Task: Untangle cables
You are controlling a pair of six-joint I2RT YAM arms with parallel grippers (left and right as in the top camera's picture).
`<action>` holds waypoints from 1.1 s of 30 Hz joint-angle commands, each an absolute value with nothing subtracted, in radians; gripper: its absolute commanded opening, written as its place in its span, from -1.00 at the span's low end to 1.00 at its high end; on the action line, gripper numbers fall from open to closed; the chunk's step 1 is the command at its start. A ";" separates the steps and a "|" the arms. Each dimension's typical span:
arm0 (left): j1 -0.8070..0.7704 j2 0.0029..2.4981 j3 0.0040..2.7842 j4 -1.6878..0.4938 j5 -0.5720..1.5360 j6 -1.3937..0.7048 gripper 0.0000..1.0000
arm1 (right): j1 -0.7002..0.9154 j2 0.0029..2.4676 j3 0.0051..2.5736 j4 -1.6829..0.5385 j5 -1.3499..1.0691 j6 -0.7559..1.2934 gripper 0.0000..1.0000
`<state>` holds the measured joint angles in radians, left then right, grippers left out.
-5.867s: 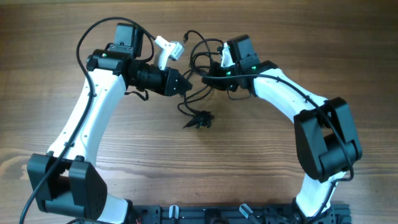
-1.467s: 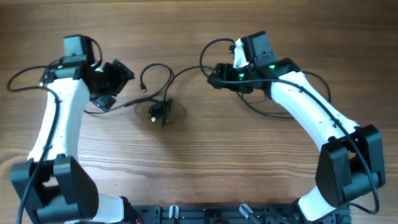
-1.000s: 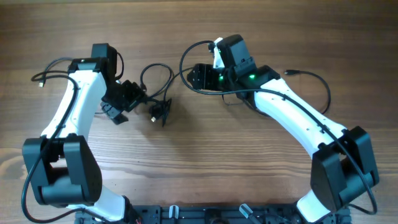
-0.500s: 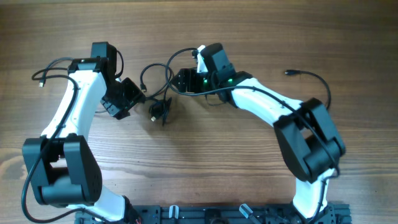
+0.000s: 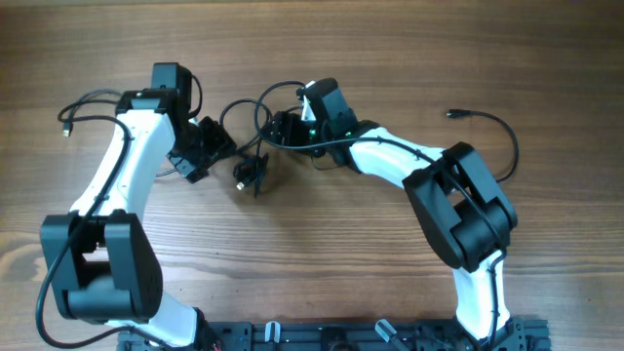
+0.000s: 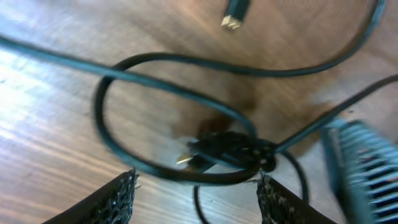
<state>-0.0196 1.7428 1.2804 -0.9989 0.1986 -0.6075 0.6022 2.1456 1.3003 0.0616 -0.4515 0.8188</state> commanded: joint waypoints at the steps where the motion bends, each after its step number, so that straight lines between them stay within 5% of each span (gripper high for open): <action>1: -0.038 1.749 1.277 -0.973 0.189 -0.638 0.33 | 0.634 2.164 1.316 0.068 -0.416 0.841 0.61; 12: -0.038 1.749 1.276 -0.973 0.125 -0.644 0.41 | 0.651 2.164 1.316 0.089 -0.342 0.841 0.61; 33: -0.037 1.749 1.125 -0.878 0.126 -0.644 0.07 | 0.652 2.172 1.316 0.131 -0.337 0.869 0.33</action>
